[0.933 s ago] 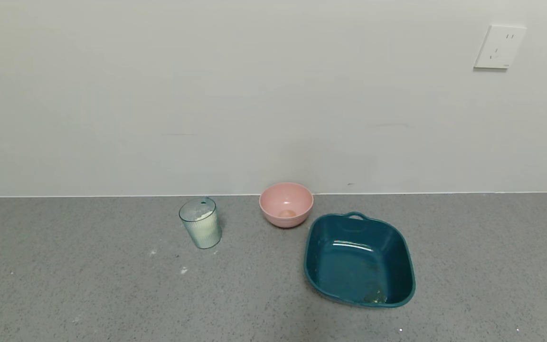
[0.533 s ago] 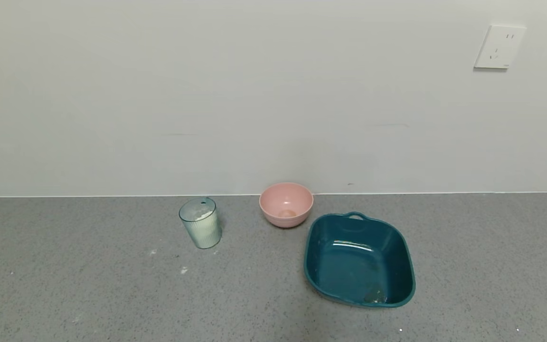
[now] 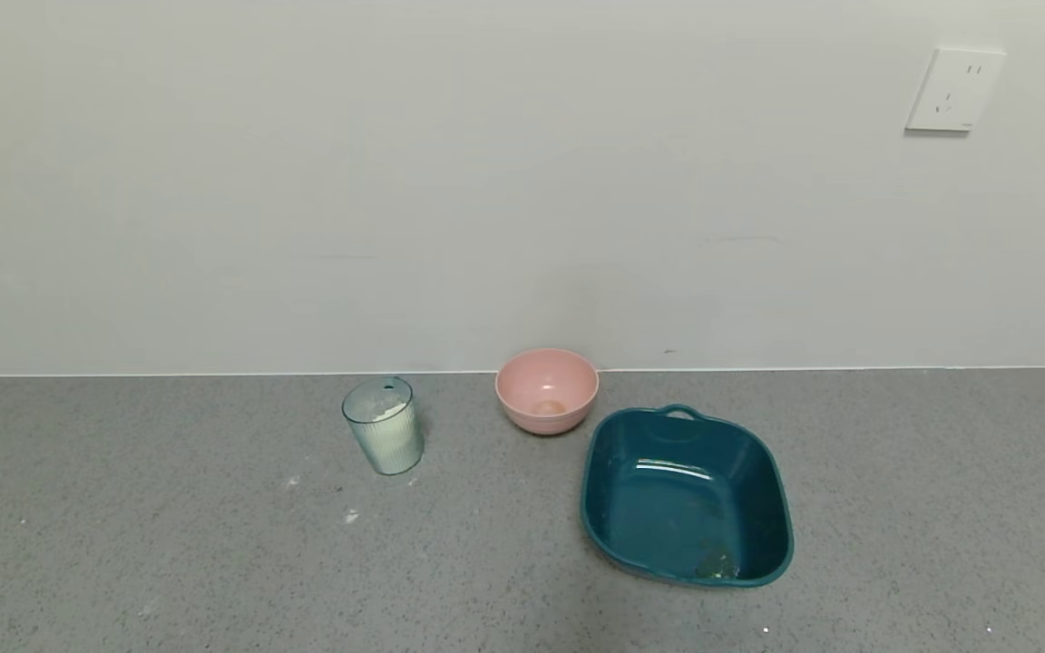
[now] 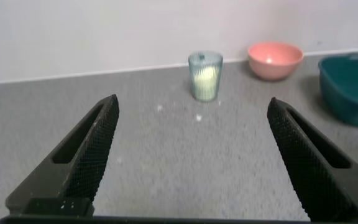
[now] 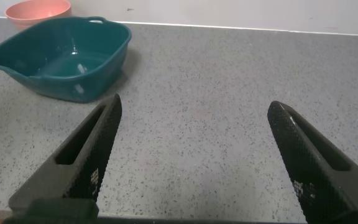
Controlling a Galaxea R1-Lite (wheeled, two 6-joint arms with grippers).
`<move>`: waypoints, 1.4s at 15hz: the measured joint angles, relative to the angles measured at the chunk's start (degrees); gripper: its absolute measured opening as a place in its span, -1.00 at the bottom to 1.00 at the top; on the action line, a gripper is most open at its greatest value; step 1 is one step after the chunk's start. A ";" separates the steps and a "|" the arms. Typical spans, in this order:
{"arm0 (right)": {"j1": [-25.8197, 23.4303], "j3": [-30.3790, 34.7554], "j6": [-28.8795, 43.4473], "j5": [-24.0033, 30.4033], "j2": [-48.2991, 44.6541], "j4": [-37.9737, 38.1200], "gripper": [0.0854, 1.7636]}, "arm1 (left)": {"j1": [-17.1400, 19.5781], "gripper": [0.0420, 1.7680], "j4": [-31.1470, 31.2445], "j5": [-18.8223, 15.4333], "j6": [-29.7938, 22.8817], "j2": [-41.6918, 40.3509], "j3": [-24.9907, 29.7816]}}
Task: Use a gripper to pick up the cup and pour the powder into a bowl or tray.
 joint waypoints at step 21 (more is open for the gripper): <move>0.00 0.00 0.00 0.02 0.00 0.00 0.94 | -0.77 0.94 4.93 -6.01 1.21 74.80 -44.97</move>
